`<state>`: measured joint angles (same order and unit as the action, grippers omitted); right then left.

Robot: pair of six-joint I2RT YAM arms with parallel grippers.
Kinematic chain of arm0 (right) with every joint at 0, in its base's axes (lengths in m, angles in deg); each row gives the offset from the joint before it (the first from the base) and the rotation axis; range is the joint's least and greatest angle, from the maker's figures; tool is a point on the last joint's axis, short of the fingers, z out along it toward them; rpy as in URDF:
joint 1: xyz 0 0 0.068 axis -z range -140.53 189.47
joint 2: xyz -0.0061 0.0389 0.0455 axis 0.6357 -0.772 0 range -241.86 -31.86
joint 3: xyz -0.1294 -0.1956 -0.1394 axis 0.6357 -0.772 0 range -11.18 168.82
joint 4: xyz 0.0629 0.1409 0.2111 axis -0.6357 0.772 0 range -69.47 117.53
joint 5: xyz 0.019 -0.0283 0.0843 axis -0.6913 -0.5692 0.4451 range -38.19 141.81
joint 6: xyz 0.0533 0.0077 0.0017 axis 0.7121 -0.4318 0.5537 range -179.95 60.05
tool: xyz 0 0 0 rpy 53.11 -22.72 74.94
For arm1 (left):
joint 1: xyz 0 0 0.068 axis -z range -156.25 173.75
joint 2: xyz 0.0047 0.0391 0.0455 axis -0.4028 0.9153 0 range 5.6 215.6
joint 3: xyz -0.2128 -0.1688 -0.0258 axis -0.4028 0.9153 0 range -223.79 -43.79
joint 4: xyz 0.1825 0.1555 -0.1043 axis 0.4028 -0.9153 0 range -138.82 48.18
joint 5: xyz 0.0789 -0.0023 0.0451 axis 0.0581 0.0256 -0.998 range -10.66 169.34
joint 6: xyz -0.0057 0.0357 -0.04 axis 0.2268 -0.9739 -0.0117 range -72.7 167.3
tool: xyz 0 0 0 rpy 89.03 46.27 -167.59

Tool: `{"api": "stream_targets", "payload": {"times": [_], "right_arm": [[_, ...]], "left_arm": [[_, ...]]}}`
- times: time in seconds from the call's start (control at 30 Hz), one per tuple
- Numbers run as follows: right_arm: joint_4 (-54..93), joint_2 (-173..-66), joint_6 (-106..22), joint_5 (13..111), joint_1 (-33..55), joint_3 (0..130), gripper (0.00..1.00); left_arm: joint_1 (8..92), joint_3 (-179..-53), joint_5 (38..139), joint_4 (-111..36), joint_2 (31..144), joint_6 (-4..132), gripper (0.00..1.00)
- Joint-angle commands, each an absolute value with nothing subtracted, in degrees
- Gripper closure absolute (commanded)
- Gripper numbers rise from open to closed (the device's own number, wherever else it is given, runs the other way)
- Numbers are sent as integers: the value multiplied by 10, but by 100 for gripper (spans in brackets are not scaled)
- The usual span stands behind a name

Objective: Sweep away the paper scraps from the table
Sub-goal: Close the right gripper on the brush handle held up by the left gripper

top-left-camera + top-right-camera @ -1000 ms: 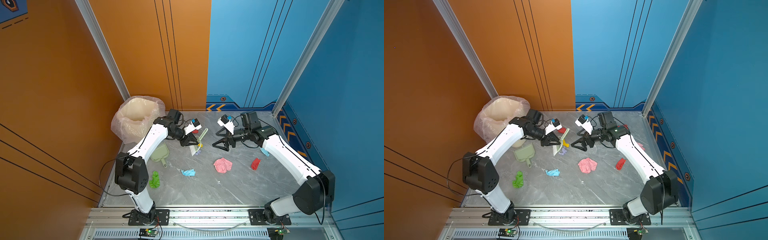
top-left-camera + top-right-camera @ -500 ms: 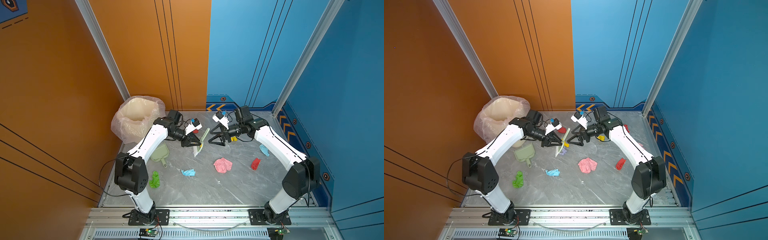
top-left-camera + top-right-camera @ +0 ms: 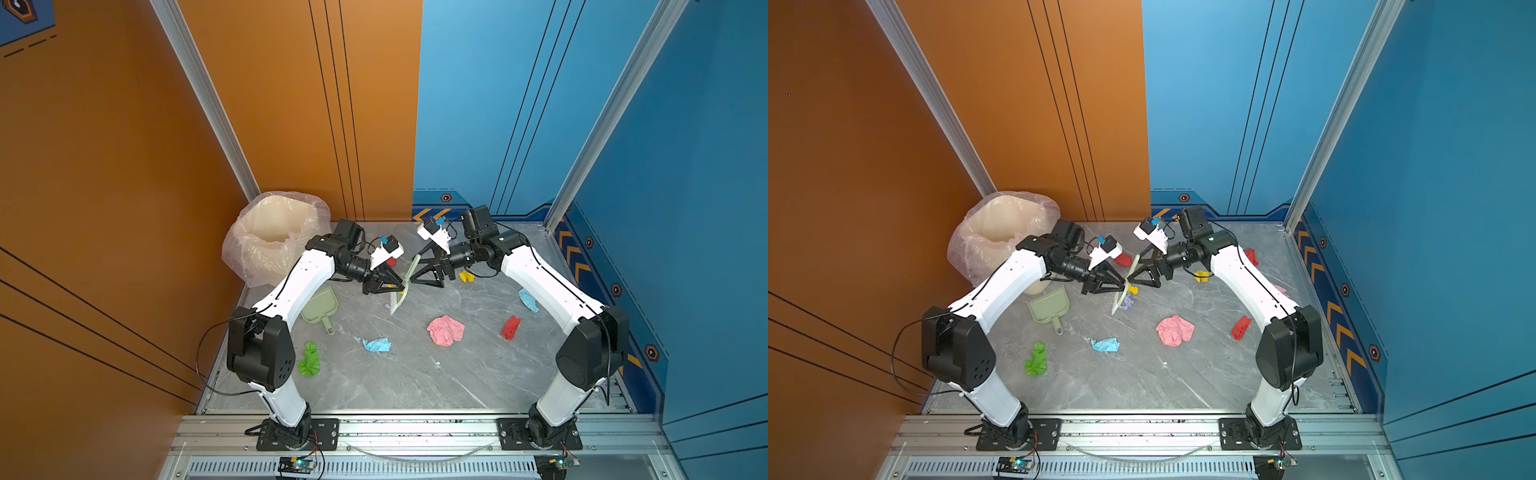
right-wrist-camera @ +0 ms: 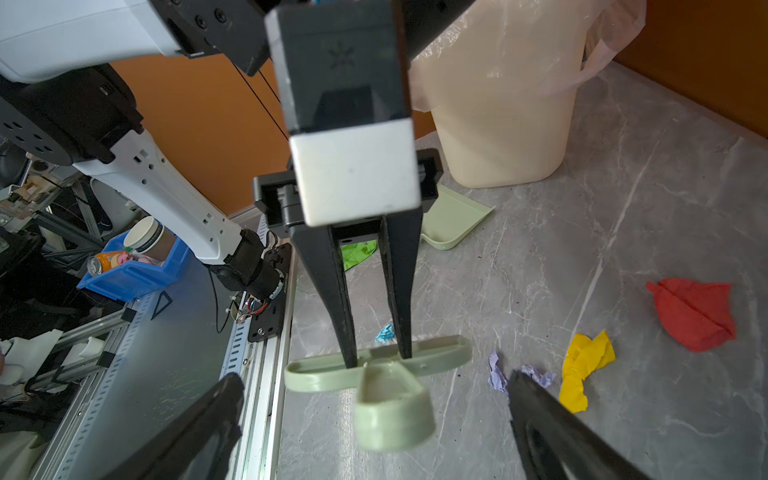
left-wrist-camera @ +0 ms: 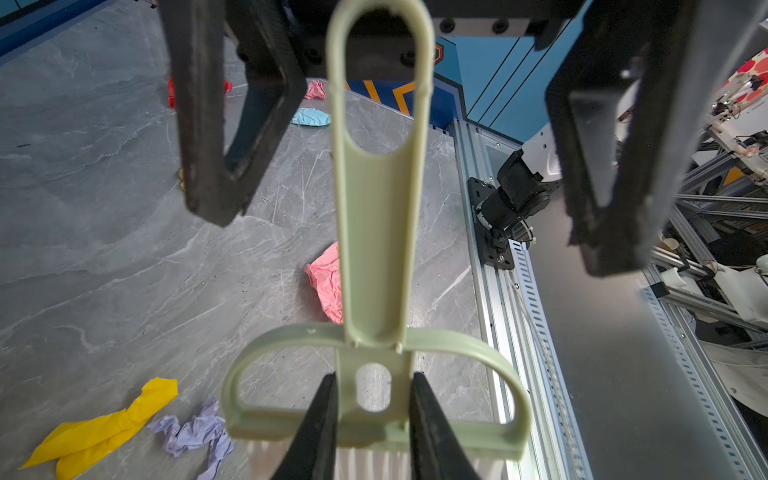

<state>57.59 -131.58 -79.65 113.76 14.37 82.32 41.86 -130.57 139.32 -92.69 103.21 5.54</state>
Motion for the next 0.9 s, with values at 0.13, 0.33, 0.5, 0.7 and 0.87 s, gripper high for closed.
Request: {"api": "stream_targets", "payload": {"times": [0.13,0.33,0.5,0.7,0.87], "right_arm": [[591,-1327,-809,1153,129,848,1],[591,-1333,-810,1152,119,851,6],[594,-1337,-810,1150,114,853,9],[601,-1340,-810,1142,113,856,15],[633,-1345,-829,1123,113,870,19]], "left_arm": [[422,-1298,1426,-935,1022,34,91],[425,-1298,1430,-935,1027,31,90],[424,-1298,1432,-935,1030,32,90],[425,-1300,1429,-940,1031,32,91],[426,-1305,1407,-953,1032,32,91]]}}
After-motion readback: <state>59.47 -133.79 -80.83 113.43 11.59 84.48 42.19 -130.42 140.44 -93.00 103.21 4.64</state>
